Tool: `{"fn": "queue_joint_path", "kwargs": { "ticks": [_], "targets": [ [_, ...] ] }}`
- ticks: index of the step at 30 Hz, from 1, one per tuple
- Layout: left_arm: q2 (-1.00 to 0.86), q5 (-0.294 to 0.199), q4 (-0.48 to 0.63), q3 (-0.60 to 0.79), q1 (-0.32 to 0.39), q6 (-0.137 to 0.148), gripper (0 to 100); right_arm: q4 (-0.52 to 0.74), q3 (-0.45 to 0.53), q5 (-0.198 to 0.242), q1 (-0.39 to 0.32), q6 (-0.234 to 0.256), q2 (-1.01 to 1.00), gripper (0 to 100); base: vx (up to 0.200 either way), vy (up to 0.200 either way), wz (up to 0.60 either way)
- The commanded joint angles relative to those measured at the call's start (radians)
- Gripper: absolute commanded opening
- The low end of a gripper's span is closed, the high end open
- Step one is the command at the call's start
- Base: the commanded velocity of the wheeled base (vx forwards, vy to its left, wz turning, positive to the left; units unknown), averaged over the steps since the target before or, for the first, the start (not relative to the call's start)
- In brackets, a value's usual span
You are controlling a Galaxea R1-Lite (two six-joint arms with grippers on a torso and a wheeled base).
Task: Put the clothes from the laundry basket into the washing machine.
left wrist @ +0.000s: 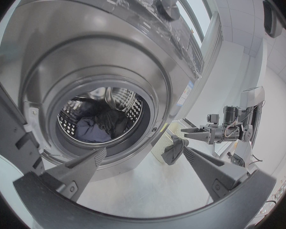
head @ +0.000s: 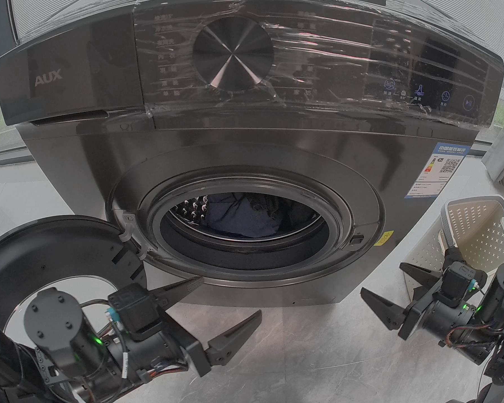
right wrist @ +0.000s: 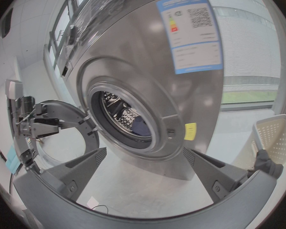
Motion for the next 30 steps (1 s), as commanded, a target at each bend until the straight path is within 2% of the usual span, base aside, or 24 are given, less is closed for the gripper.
{"fn": "queue_joint_path", "kwargs": {
  "ticks": [1, 2, 5, 9, 10, 11, 16, 21, 24, 28, 30],
  "targets": [
    [-0.113, 0.045, -0.008, 0.072, -0.028, 0.004, 100, 0.093, 0.017, -0.005, -0.077, 0.006, -0.137, 100, 0.000, 0.000, 0.00],
    [-0.134, 0.086, -0.008, 0.082, -0.044, 0.013, 100, 0.171, 0.017, -0.002, -0.091, 0.006, -0.184, 100, 0.000, 0.000, 0.00],
    [-0.164, 0.151, -0.008, 0.105, -0.045, 0.025, 100, 0.306, 0.017, -0.005, -0.098, 0.001, -0.284, 100, -0.067, 0.000, 0.00],
    [-0.233, 0.171, -0.004, 0.137, -0.045, 0.073, 100, 0.470, 0.017, -0.018, -0.124, -0.008, -0.430, 100, -0.200, 0.000, 0.00],
    [-0.233, 0.171, -0.004, 0.137, -0.045, 0.073, 100, 0.477, 0.017, -0.018, -0.124, -0.008, -0.436, 100, -0.200, 0.000, 0.00],
    [-0.251, 0.172, -0.002, 0.155, -0.044, 0.085, 100, 0.549, 0.017, -0.019, -0.128, -0.007, -0.505, 100, -0.200, 0.000, 0.00],
    [-0.297, 0.174, 0.039, 0.157, -0.033, 0.083, 100, 0.731, 0.017, -0.018, -0.138, -0.005, -0.686, 100, -0.200, 0.000, 0.00],
    [-0.361, 0.188, 0.111, 0.157, -0.024, 0.082, 100, 0.917, 0.017, -0.005, -0.213, -0.016, -0.896, 100, -0.200, 0.000, 0.00],
    [-0.409, 0.206, 0.174, 0.157, -0.001, 0.086, 100, 0.997, 0.017, -0.007, -0.241, -0.016, -0.982, 100, -0.200, 0.000, 0.00],
    [-0.501, 0.205, 0.266, 0.157, 0.038, 0.079, 100, 1.092, 0.017, -0.005, -0.284, -0.028, -1.091, 100, -0.200, 0.000, 0.00],
    [-0.550, 0.205, 0.326, 0.157, 0.058, 0.077, 100, 1.144, 0.017, -0.004, -0.309, -0.036, -1.147, 100, 0.000, 0.000, 0.00]
  ]
}}
